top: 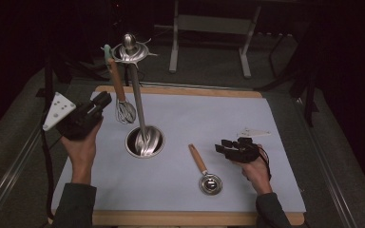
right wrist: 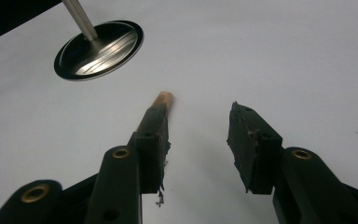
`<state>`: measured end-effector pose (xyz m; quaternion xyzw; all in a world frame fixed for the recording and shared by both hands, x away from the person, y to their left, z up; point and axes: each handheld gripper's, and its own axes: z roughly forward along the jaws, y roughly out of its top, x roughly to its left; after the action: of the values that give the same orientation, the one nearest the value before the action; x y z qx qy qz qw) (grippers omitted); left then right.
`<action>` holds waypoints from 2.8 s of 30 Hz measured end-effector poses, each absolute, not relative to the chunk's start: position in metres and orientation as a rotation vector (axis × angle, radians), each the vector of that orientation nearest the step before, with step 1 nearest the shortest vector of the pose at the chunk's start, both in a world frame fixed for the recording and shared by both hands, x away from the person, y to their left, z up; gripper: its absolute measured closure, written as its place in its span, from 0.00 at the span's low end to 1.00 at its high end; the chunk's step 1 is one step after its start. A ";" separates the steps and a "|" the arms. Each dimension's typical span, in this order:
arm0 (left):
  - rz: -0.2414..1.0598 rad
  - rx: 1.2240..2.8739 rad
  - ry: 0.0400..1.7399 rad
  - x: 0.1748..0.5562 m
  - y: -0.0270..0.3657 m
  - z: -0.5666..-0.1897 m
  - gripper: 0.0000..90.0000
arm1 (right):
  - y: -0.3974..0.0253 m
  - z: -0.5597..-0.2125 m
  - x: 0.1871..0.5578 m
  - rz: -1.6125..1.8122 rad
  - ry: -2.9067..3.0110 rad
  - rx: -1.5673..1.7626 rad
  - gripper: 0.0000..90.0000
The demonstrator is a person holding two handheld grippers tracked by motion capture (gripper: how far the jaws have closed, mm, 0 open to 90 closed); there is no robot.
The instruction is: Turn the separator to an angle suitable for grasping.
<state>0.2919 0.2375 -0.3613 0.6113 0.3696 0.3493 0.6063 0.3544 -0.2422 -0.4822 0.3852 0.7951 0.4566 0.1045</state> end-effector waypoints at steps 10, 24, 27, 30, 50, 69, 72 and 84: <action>0.727 1.477 0.944 0.279 0.236 -0.421 0.83 | -0.241 -0.482 0.354 1.339 2.333 1.148 0.66; 0.652 1.569 1.053 0.273 0.232 -0.482 0.78 | -0.239 -0.484 0.353 1.295 2.332 1.149 0.71; 0.641 1.598 1.082 0.272 0.232 -0.493 0.78 | -0.239 -0.484 0.353 1.291 2.332 1.150 0.71; 0.624 1.615 1.099 0.271 0.233 -0.505 0.77 | -0.238 -0.485 0.353 1.287 2.337 1.146 0.71; 0.584 1.701 1.202 0.278 0.234 -0.539 0.73 | -0.219 -0.491 0.353 1.212 2.401 1.092 0.80; 0.581 1.710 1.205 0.278 0.233 -0.539 0.71 | -0.165 -0.514 0.375 0.910 2.571 1.101 1.00; 0.581 1.708 1.207 0.279 0.233 -0.539 0.71 | -0.160 -0.516 0.376 0.896 2.590 1.107 1.00; 0.584 1.705 1.209 0.278 0.233 -0.539 0.70 | -0.138 -0.517 0.372 0.877 2.660 1.029 0.98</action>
<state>0.2783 0.2333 -0.5394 0.6949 0.4926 0.2378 0.4667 0.3721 -0.1376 -0.5167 0.3439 0.8886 0.2930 0.0788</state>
